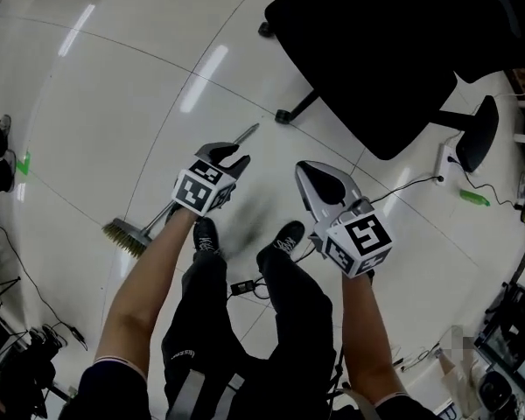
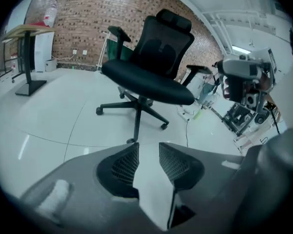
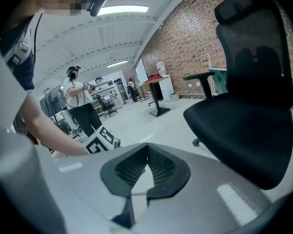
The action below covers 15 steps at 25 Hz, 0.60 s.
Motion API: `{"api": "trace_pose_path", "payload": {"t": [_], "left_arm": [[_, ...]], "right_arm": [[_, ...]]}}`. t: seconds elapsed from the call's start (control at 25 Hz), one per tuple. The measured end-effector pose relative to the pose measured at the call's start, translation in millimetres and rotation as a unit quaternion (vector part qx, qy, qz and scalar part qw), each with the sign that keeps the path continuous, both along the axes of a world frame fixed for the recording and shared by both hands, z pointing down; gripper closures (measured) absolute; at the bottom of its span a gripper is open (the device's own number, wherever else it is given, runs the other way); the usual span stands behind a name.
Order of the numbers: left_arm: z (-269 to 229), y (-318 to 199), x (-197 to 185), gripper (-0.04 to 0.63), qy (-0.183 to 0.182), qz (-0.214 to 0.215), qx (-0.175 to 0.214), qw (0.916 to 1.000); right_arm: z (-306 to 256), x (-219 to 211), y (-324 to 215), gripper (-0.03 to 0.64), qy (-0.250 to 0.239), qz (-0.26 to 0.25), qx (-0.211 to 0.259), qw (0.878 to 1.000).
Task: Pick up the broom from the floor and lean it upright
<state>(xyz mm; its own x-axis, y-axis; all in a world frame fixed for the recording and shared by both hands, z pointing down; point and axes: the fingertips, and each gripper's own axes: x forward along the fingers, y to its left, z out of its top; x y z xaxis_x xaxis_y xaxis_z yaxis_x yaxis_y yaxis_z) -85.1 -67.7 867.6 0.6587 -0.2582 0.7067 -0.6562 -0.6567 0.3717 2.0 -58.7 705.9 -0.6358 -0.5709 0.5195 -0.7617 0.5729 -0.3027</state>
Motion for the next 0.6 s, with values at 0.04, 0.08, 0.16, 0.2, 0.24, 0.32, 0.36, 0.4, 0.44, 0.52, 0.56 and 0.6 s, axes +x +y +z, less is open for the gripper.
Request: {"api": "trace_pose_path", "payload": {"t": [0.04, 0.08, 0.16, 0.2, 0.24, 0.32, 0.36, 0.4, 0.44, 0.52, 0.56, 0.6], "left_arm": [[25.4, -0.7, -0.1, 0.462, -0.010, 0.010, -0.003, 0.9999], [50.0, -1.8, 0.7, 0.462, -0.018, 0.020, -0.005, 0.9996], [96.9, -6.1, 2.8, 0.460, -0.029, 0.032, -0.009, 0.9990], [119.2, -8.8, 3.8, 0.460, -0.034, 0.036, -0.012, 0.9987], [140.4, -11.6, 4.8, 0.460, -0.039, 0.038, -0.015, 0.9984], [178.0, -14.5, 6.5, 0.460, -0.045, 0.040, -0.025, 0.9979], [194.8, -15.1, 7.4, 0.460, -0.048, 0.042, -0.030, 0.9975], [210.9, -16.4, 8.1, 0.460, -0.052, 0.045, -0.031, 0.9971], [226.8, -18.8, 8.7, 0.460, -0.059, 0.050, -0.030, 0.9966], [258.4, -25.3, 9.4, 0.460, -0.074, 0.062, -0.021, 0.9951], [273.6, -27.3, 9.6, 0.460, -0.083, 0.068, -0.019, 0.9941], [288.0, -27.8, 9.6, 0.460, -0.090, 0.072, -0.018, 0.9932]], "right_arm": [[13.5, 1.6, 0.1, 0.612, 0.001, 0.005, 0.000, 1.000], [26.6, 2.4, -0.8, 0.612, 0.003, 0.009, 0.001, 1.000], [53.2, 2.1, -4.9, 0.612, 0.008, 0.013, 0.005, 1.000], [68.0, 2.0, -7.7, 0.612, 0.012, 0.015, 0.004, 1.000], [83.5, 2.5, -11.1, 0.612, 0.015, 0.018, 0.001, 1.000], [113.4, 4.0, -17.8, 0.612, 0.020, 0.030, -0.008, 0.999], [126.8, 4.9, -20.7, 0.612, 0.023, 0.038, -0.012, 0.999], [139.3, 5.5, -24.0, 0.612, 0.026, 0.045, -0.015, 0.999], [151.1, 5.7, -27.8, 0.612, 0.029, 0.051, -0.017, 0.998], [174.2, 4.3, -34.5, 0.612, 0.034, 0.061, -0.020, 0.997], [185.8, 3.2, -36.4, 0.612, 0.036, 0.064, -0.023, 0.997], [197.2, 2.2, -37.2, 0.612, 0.037, 0.065, -0.027, 0.997]]}}
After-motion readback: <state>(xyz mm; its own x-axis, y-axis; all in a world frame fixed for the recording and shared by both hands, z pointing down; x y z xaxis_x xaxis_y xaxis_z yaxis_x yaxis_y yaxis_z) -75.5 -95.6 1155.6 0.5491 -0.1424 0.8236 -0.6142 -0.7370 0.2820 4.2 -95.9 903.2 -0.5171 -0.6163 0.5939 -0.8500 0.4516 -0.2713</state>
